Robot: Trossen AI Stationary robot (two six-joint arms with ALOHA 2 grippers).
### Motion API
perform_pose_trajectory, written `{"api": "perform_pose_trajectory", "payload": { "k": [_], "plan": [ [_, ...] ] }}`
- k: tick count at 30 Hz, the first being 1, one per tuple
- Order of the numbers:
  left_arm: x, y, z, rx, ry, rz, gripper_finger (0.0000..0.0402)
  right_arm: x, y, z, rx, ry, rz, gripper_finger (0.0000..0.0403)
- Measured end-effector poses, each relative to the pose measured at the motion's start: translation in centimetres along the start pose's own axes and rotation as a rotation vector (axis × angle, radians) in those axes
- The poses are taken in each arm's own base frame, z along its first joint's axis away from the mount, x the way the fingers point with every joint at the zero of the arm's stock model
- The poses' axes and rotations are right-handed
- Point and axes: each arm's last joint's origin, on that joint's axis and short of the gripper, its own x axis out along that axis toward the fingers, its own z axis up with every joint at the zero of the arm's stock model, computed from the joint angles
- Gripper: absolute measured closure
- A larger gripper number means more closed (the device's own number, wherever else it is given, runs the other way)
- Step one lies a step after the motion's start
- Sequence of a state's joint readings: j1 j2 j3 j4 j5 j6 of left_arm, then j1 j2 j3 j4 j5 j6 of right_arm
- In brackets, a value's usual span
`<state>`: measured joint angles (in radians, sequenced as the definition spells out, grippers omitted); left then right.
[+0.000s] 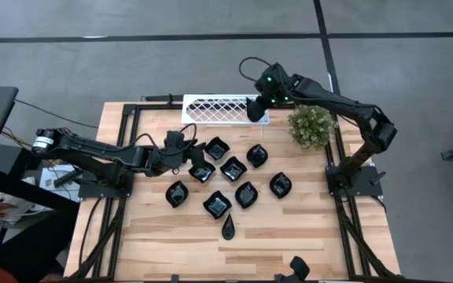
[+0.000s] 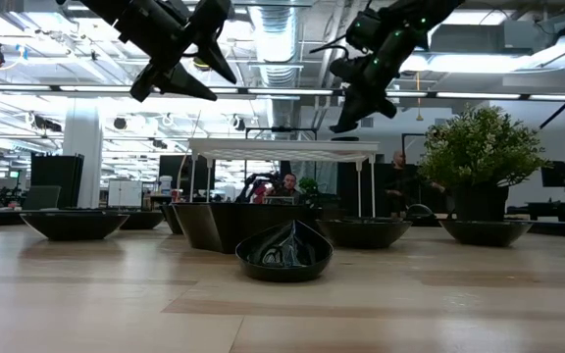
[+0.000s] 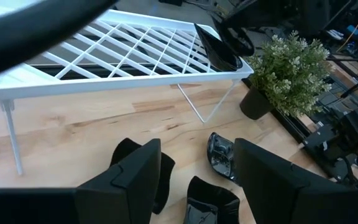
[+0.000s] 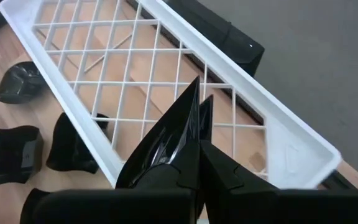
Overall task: Pick & Place Mini shaped plates
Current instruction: Stack the drop-shaped plate on top of the other drop-shaped plates on the shelf
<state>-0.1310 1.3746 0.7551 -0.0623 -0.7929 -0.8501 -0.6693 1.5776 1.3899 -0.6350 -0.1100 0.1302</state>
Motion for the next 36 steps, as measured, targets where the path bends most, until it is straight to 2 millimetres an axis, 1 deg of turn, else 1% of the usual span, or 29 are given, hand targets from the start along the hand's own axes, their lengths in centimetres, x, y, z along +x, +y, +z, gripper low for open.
{"api": "perform_pose_trajectory", "payload": {
  "k": [3,6,13,17,20,24,31,36],
  "plan": [
    [0.0,0.0,0.0,-0.003,-0.002,-0.002,0.0197,0.3,-0.1,0.1,-0.002,-0.033,0.003,0.0403],
    [0.0,0.0,0.0,-0.003,-0.002,-0.002,0.0197,0.7,-0.2,-0.4,-0.007,-0.026,0.000,0.0403],
    [0.0,0.0,0.0,-0.003,-0.002,-0.003,0.0197,0.6,-0.7,-0.2,-0.001,-0.040,-0.012,0.0403],
    [0.0,0.0,0.0,-0.003,-0.003,-0.002,0.0197,1.4,-0.8,-0.6,0.004,0.012,-0.019,0.0403],
    [0.0,0.0,0.1,-0.004,-0.008,0.002,0.0197,2.4,-0.4,-0.6,-0.003,0.012,-0.011,0.0403],
    [0.0,-0.1,0.1,-0.008,-0.013,0.002,0.0197,2.8,-0.6,-0.6,0.001,0.014,-0.009,0.0403],
    [0.0,-0.1,0.1,-0.010,-0.018,0.003,0.0197,2.8,-0.6,-0.6,0.009,0.017,-0.010,0.0402],
    [0.0,-0.1,0.2,-0.013,-0.035,0.014,0.0197,2.8,-0.5,-0.7,0.007,0.021,-0.008,0.0388]
  ]
}}
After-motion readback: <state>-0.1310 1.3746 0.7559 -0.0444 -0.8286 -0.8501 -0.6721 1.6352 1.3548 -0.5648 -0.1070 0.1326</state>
